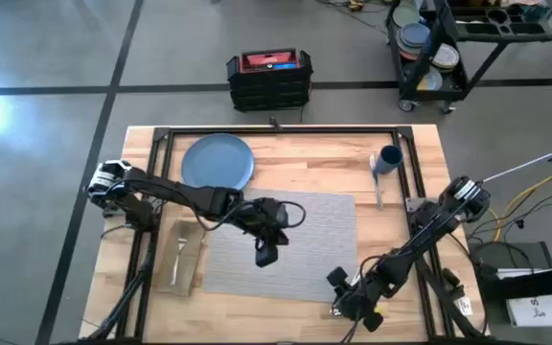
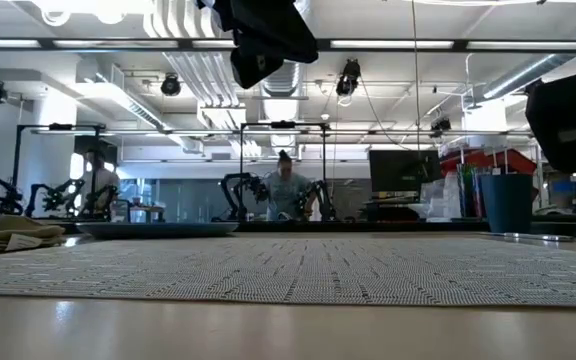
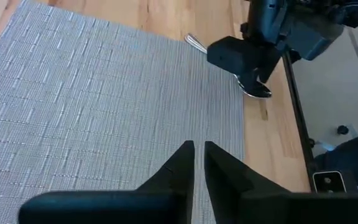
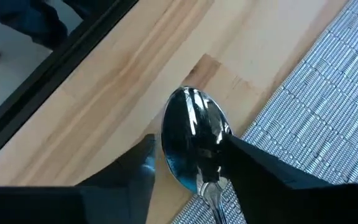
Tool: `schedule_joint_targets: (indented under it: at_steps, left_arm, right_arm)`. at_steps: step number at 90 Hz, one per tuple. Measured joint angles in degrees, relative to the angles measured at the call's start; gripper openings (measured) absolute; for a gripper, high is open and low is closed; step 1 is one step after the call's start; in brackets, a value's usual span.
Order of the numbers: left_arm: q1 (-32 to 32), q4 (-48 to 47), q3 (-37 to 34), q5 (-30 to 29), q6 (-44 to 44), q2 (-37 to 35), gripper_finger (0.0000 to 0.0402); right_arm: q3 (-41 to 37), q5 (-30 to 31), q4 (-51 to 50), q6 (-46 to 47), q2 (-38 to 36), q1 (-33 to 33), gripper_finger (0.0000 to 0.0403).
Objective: Set table place
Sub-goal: Put the silver spoon to the right of the gray table mat
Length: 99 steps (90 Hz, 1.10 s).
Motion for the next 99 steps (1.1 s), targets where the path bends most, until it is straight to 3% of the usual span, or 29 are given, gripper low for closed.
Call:
schedule_joint_targets:
  at_steps: [23, 42, 56, 76, 99]
  left_arm:
    - [-0.02, 0.00, 0.00, 0.00, -0.22, 0.00, 0.0027]
    - [-0.02, 0.22, 0.02, 0.00, -0.46, 0.00, 0.0028]
    - [-0.01, 0.24, 0.02, 0.00, -0.46, 0.00, 0.0025]
    - [-0.02, 0.39, 0.02, 0.00, -0.46, 0.00, 0.0029]
    - [0.00, 0.39, 0.02, 0.00, 0.35, 0.00, 0.0023]
  right_arm:
    - [-0.04, -0.29, 1.96, 0.84, 1.97, -0.13, 0.0270]
    - [0.07, -0.73, 3.28, 0.81, 3.15, -0.30, 0.0269]
    - [0.07, -0.69, 3.14, 0.81, 3.18, -0.42, 0.0209]
    - [0.12, -1.51, 2.37, 2.30, 3.21, -0.74, 0.0022]
    - [-0.21, -0.31, -2.20, 7.51, 0.31, -1.03, 0.0005]
